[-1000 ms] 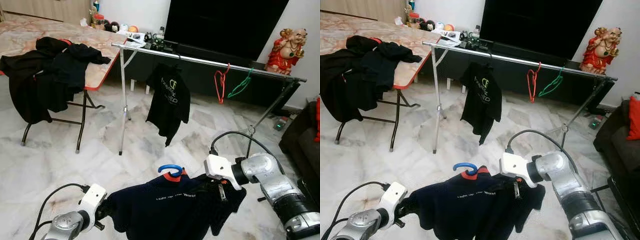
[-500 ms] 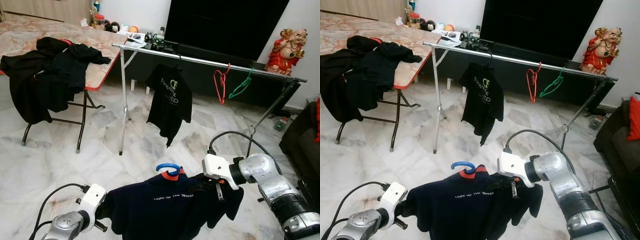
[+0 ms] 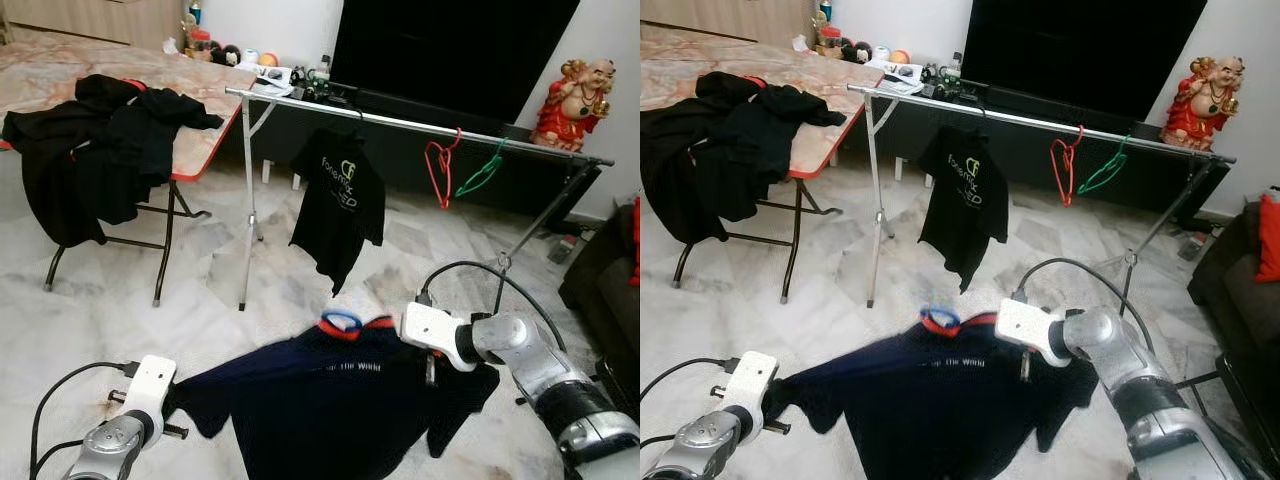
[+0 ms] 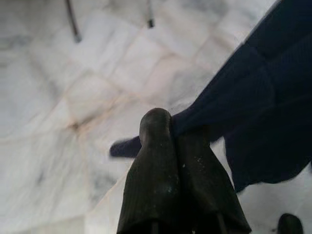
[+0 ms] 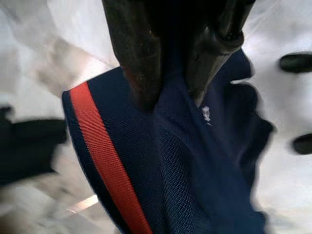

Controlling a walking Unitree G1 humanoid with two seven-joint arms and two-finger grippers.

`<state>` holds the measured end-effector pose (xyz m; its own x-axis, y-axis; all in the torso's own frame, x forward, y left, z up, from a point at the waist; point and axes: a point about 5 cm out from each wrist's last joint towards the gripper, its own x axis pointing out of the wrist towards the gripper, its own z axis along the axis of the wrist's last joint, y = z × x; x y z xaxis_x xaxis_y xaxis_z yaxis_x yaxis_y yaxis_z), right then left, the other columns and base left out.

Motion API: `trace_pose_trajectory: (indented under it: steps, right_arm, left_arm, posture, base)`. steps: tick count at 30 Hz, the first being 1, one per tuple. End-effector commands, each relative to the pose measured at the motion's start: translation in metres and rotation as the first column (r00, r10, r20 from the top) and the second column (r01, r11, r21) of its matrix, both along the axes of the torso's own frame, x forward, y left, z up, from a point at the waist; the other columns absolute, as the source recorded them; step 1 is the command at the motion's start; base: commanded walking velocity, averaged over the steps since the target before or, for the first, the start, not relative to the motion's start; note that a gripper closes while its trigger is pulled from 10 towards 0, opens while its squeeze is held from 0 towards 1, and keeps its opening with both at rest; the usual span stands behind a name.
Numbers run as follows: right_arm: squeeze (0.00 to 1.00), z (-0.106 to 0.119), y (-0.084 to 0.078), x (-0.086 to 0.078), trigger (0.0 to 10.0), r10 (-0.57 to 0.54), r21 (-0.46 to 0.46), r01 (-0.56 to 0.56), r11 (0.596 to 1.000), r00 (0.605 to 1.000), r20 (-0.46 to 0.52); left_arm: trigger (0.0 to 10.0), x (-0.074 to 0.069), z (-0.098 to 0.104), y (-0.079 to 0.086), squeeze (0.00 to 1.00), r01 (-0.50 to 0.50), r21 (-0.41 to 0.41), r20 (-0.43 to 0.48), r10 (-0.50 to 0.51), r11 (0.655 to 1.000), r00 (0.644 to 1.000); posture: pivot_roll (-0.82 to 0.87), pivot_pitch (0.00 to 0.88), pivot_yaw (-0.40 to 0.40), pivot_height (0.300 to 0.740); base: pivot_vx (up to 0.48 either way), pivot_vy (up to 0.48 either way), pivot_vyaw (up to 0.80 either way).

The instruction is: Hang hanger

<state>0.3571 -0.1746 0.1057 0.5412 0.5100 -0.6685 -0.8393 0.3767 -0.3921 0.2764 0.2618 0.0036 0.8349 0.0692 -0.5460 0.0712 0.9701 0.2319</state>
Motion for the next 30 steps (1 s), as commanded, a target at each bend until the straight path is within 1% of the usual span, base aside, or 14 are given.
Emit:
trace_pose_trajectory:
  steps: [1,5,6,9,10,11,13,16,20,21,22,27,28,30]
  right_arm:
    - [0.0,0.008,-0.017,0.007,10.0,-0.121,-0.016,0.122,0.992,0.991,0.051]
    - [0.0,0.011,-0.021,0.017,10.0,-0.356,0.102,0.345,0.933,0.926,0.124]
    - [0.0,0.014,-0.019,0.02,10.0,-0.424,0.177,0.399,0.9,0.895,0.139]
    - [0.0,0.021,-0.016,0.024,10.0,-0.496,0.306,0.44,0.844,0.858,0.134]
    - [0.0,0.026,-0.012,0.027,10.0,-0.549,0.417,0.468,0.779,0.831,0.093]
    - [0.0,0.027,-0.01,0.028,10.0,-0.563,0.444,0.475,0.76,0.823,0.082]
    - [0.0,0.028,-0.005,0.029,10.0,-0.565,0.473,0.472,0.744,0.822,0.068]
    - [0.0,0.028,0.005,0.029,10.0,-0.548,0.515,0.448,0.731,0.835,0.052]
    - [0.0,0.024,0.023,0.026,10.0,-0.462,0.562,0.372,0.739,0.887,0.02]
    - [0.0,0.022,0.025,0.024,10.0,-0.443,0.562,0.36,0.745,0.897,0.013]
    - [0.0,0.018,0.029,0.022,10.0,-0.41,0.557,0.341,0.757,0.912,-0.001]
    - [0.0,0.01,0.028,0.017,10.0,-0.351,0.492,0.3,0.818,0.936,0.012]
    - [0.0,0.006,0.026,0.014,10.0,-0.311,0.444,0.271,0.854,0.95,0.018]
    - [0.0,0.004,0.024,0.013,10.0,-0.29,0.404,0.254,0.879,0.957,0.027]
  left_arm:
    - [0.0,-0.008,-0.005,0.013,0.0,-0.075,0.036,-0.048,0.076,0.997,0.996]
    - [0.0,-0.015,-0.011,0.018,0.0,-0.121,0.057,-0.109,0.126,0.991,0.986]
    - [0.0,-0.018,-0.014,0.017,0.0,-0.121,0.047,-0.134,0.127,0.991,0.983]
    - [0.0,-0.02,-0.018,0.012,0.0,-0.083,0.022,-0.171,0.085,0.996,0.982]
    - [0.0,-0.024,-0.026,-0.005,0.0,0.062,-0.056,-0.238,-0.074,0.996,0.968]
    - [0.0,-0.026,-0.03,-0.015,0.0,0.147,-0.096,-0.265,-0.168,0.984,0.95]
    - [0.0,-0.03,-0.034,-0.028,0.0,0.273,-0.146,-0.296,-0.306,0.951,0.905]
    - [0.0,-0.031,-0.034,-0.038,0.0,0.354,-0.201,-0.297,-0.401,0.913,0.866]
    - [0.0,-0.03,-0.03,-0.049,0.0,0.449,-0.289,-0.255,-0.52,0.845,0.815]
    - [0.5,-0.028,-0.028,-0.05,0.0,0.463,-0.299,-0.241,-0.535,0.835,0.81]
    - [9.8,-0.026,-0.024,-0.05,0.0,0.488,-0.285,-0.221,-0.552,0.825,0.804]
    - [10.0,-0.017,-0.014,-0.046,0.0,0.5,-0.233,-0.165,-0.541,0.834,0.825]
    - [10.0,-0.01,-0.006,-0.044,0.16,0.507,-0.226,-0.11,-0.539,0.832,0.835]
    - [10.0,-0.008,-0.001,-0.043,1.0,0.52,-0.23,-0.089,-0.55,0.822,0.83]
  posture:
    - [0.19,0.0,-0.184,0.74]
    - [0.19,0.0,-0.183,0.74]
    - [0.19,0.0,-0.183,0.74]
    - [0.19,0.0,-0.183,0.74]
    - [0.19,0.0,-0.18,0.74]
    - [0.19,0.0,-0.18,0.74]
    - [0.19,0.0,-0.18,0.74]
    - [0.19,0.0,-0.184,0.74]
    - [0.2,0.0,-0.185,0.74]
    - [0.2,0.0,-0.184,0.74]
    - [0.2,0.0,-0.185,0.74]
    - [0.2,0.0,-0.186,0.74]
    - [0.21,0.0,-0.188,0.74]
    - [0.21,0.0,-0.19,0.74]
  base:
    - [0.0,0.0,0.0]
    - [0.0,0.0,0.0]
    - [0.0,0.0,0.0]
    - [0.0,0.0,0.0]
    - [0.0,0.0,0.0]
    - [0.0,0.0,0.0]
    - [0.0,0.0,0.0]
    - [0.0,0.0,0.0]
    - [0.0,0.0,0.0]
    - [0.0,0.0,0.0]
    - [0.0,0.0,0.0]
    - [0.0,0.0,0.0]
    - [0.0,0.0,0.0]
    - [0.0,0.0,0.0]
